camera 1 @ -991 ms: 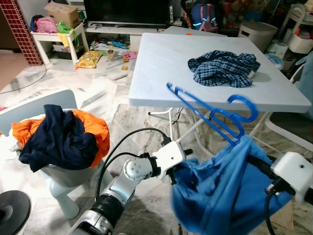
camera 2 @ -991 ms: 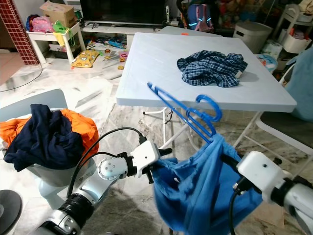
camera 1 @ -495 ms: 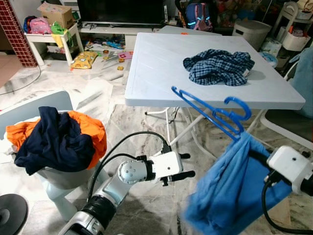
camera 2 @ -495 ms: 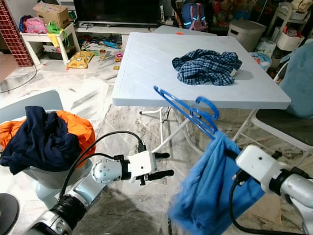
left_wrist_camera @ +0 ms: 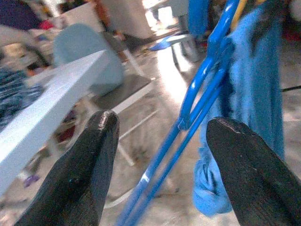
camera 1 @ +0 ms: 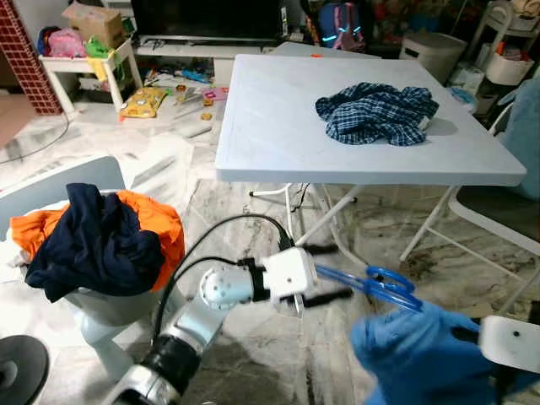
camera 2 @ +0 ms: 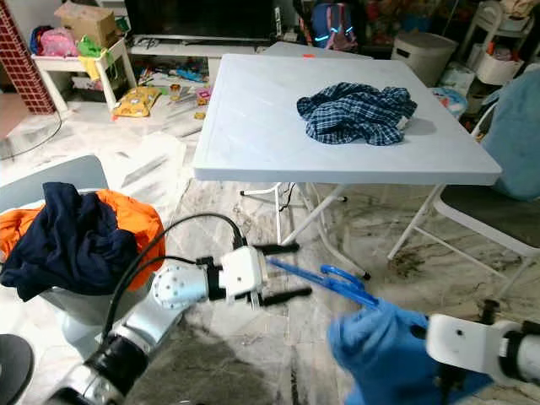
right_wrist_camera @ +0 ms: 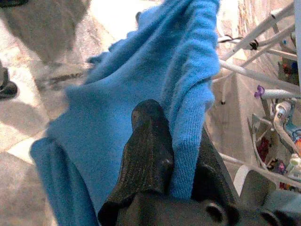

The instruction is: Hang hanger

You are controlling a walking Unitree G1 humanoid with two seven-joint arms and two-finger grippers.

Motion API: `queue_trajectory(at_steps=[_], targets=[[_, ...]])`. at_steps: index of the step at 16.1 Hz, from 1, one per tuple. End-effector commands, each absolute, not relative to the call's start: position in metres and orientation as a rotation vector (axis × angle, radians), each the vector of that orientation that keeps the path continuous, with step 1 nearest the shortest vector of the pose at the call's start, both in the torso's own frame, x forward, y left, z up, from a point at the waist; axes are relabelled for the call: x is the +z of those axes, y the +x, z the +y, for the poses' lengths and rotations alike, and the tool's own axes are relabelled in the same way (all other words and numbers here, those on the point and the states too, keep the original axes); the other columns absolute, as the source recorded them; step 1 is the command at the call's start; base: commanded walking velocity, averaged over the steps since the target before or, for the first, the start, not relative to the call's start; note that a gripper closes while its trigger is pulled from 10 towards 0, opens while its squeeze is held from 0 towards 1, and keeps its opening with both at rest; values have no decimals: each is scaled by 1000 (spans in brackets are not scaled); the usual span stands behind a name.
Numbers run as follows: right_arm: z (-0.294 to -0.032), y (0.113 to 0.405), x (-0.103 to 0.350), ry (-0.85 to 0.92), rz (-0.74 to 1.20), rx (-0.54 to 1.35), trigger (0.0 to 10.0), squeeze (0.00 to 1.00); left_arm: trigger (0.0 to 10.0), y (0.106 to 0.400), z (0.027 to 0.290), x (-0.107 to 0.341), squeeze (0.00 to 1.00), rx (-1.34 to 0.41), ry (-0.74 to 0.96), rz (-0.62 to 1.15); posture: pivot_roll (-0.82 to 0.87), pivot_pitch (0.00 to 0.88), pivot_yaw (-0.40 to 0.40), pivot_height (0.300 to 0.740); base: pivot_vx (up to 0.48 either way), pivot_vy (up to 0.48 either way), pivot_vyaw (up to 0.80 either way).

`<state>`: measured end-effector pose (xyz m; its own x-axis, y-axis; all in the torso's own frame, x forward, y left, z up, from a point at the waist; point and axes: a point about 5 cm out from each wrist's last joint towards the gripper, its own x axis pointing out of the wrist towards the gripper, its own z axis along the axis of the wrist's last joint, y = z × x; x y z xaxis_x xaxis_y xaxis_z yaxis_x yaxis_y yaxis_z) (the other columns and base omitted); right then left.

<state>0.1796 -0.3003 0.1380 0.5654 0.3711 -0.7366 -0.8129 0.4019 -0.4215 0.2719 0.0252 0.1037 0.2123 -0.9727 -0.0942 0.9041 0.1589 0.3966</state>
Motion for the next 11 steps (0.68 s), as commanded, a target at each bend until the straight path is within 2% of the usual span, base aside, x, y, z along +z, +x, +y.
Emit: queue_trajectory(at_steps=[1, 9, 10, 11], targets=[[-300, 179, 148, -868, 571, 849, 10000, 0, 10000, 269, 24, 105, 1000, -1382, 411, -201, -53, 0, -45, 740, 0, 0, 0], [-299, 169, 177, -870, 487, 1018, 10000, 0, 10000, 268, 30, 94, 1000, -1455, 467, -133, -56, 0, -43, 740, 0, 0, 0], [-297, 167, 178, -873, 479, 1039, 10000, 0, 10000, 266, 29, 94, 0, -1482, 456, -129, -55, 0, -44, 740, 0, 0, 0], [-295, 166, 180, -858, 478, 1054, 10000, 0, 7294, 267, 29, 93, 0, -1503, 451, -116, -55, 0, -45, 740, 0, 0, 0]])
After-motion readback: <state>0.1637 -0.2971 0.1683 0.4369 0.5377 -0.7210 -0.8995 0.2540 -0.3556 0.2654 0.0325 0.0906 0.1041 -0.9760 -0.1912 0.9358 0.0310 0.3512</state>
